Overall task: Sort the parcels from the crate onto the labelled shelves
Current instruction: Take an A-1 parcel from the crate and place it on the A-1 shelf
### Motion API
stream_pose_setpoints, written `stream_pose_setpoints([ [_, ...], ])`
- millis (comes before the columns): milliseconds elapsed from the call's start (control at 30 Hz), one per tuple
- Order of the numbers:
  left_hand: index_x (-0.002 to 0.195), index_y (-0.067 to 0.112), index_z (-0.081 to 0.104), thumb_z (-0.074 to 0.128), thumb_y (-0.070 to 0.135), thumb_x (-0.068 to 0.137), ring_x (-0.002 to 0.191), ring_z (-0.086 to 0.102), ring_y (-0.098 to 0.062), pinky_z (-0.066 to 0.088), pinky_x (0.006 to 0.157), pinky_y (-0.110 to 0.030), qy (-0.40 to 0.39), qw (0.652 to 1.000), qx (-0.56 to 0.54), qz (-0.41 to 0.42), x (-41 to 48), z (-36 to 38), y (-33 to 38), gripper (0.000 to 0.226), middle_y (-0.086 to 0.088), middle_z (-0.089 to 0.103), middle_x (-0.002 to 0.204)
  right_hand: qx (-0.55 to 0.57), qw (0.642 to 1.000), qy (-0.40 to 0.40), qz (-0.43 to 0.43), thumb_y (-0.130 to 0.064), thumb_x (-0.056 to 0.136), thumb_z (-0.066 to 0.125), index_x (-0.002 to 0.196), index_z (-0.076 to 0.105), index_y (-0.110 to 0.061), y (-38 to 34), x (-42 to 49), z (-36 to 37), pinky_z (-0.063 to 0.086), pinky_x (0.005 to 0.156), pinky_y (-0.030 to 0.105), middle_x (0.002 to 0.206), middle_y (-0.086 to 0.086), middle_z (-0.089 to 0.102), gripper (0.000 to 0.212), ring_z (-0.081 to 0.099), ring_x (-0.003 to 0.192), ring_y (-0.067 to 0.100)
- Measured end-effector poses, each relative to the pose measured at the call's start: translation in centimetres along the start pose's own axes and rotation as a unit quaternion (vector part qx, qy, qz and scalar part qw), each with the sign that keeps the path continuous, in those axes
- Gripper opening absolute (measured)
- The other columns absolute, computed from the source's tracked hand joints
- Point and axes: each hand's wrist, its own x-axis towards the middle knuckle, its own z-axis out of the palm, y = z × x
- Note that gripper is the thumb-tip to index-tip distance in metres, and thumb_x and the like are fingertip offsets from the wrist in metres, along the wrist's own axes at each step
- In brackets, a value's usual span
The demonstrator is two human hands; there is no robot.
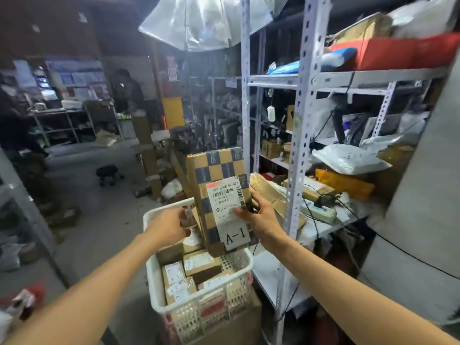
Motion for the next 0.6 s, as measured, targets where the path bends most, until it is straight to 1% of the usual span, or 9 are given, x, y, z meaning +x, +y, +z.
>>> stream_pose_setpoints([
  [67,0.1,0.019,0.06,0.068,0.012,0.079,0.096,0.063,-0.027,0.053,0.086,-0.042,-0.024,0.999,-0.043,0.014,-1.3,0.8,1.3,0.023,-0.006,0.067,0.102,0.007,1.0,0.013,-0.003,-0.003,0.082,0.066,0.118,0.056,-0.017,-1.2,-2.8,-1.1,0.055,0.066,0.024,0.104,0.0,0.072,0.04,0.07,0.09,0.016],
  [167,0.119,0.003,0.057,0.062,0.009,0.088,0.103,0.06,-0.032,0.052,0.091,-0.041,-0.05,0.994,-0.088,0.03,-2.2,2.2,4.6,0.032,-0.02,0.061,0.119,-0.011,0.999,0.046,-0.01,0.002,0.084,0.062,0.11,0.059,-0.02,-3.2,-6.8,-3.1,0.055,0.065,0.022,0.104,-0.001,0.072,0.034,0.07,0.09,0.014],
  [200,0.125,-0.004,0.053,0.057,0.006,0.091,0.101,0.06,-0.034,0.053,0.089,-0.037,-0.065,0.99,-0.123,0.032,-2.5,2.7,6.1,0.036,-0.026,0.056,0.126,-0.019,0.998,0.062,-0.014,0.003,0.086,0.061,0.112,0.059,-0.018,-3.9,-8.2,-4.1,0.056,0.066,0.023,0.106,0.001,0.072,0.034,0.069,0.091,0.016],
  [267,0.124,-0.009,0.053,0.057,0.001,0.09,0.086,0.061,-0.028,0.056,0.074,-0.023,-0.069,0.99,-0.107,0.06,-2.7,4.0,9.3,0.036,-0.029,0.054,0.128,-0.03,0.994,0.102,-0.025,0.004,0.087,0.058,0.12,0.056,-0.013,-5.6,-11.0,-6.3,0.058,0.071,0.034,0.114,0.008,0.068,0.037,0.067,0.098,0.024],
  [333,0.118,-0.002,0.059,0.063,0.006,0.087,0.078,0.057,-0.02,0.051,0.064,-0.018,-0.073,0.988,-0.113,0.071,-3.2,5.4,13.0,0.032,-0.02,0.061,0.119,-0.047,0.988,0.145,-0.039,0.004,0.088,0.058,0.122,0.056,-0.013,-7.5,-13.7,-8.7,0.057,0.08,0.045,0.116,0.01,0.067,0.039,0.065,0.103,0.03],
  [367,0.115,0.004,0.06,0.065,0.012,0.086,0.083,0.058,-0.021,0.049,0.07,-0.021,-0.076,0.988,-0.084,0.106,-3.6,6.3,15.1,0.031,-0.013,0.063,0.113,-0.058,0.983,0.17,-0.044,0.002,0.088,0.058,0.122,0.057,-0.015,-8.5,-15.3,-10.2,0.057,0.081,0.047,0.116,0.008,0.068,0.039,0.066,0.102,0.03],
  [433,0.108,0.016,0.059,0.067,0.021,0.083,0.094,0.059,-0.022,0.048,0.082,-0.029,-0.073,0.981,-0.012,0.182,-4.6,7.5,19.8,0.026,-0.005,0.062,0.105,-0.079,0.972,0.214,-0.052,0.0,0.088,0.059,0.122,0.057,-0.018,-10.7,-18.7,-13.2,0.058,0.078,0.046,0.114,0.005,0.069,0.038,0.067,0.1,0.027],
  [500,0.103,0.024,0.056,0.066,0.027,0.083,0.089,0.056,-0.016,0.044,0.077,-0.025,-0.074,0.968,0.017,0.239,-5.3,8.9,24.2,0.022,0.001,0.058,0.098,-0.097,0.96,0.257,-0.062,-0.001,0.089,0.058,0.122,0.057,-0.016,-12.7,-22.1,-16.2,0.058,0.075,0.043,0.113,0.006,0.069,0.036,0.068,0.099,0.026],
  [600,0.102,0.025,0.057,0.064,0.031,0.081,0.083,0.059,-0.015,0.041,0.066,-0.021,-0.076,0.94,0.05,0.329,-7.4,11.1,31.9,0.024,0.002,0.061,0.092,-0.108,0.926,0.35,-0.087,-0.003,0.09,0.058,0.125,0.055,-0.018,-15.7,-27.8,-20.5,0.058,0.071,0.038,0.114,0.007,0.069,0.038,0.068,0.099,0.028],
])
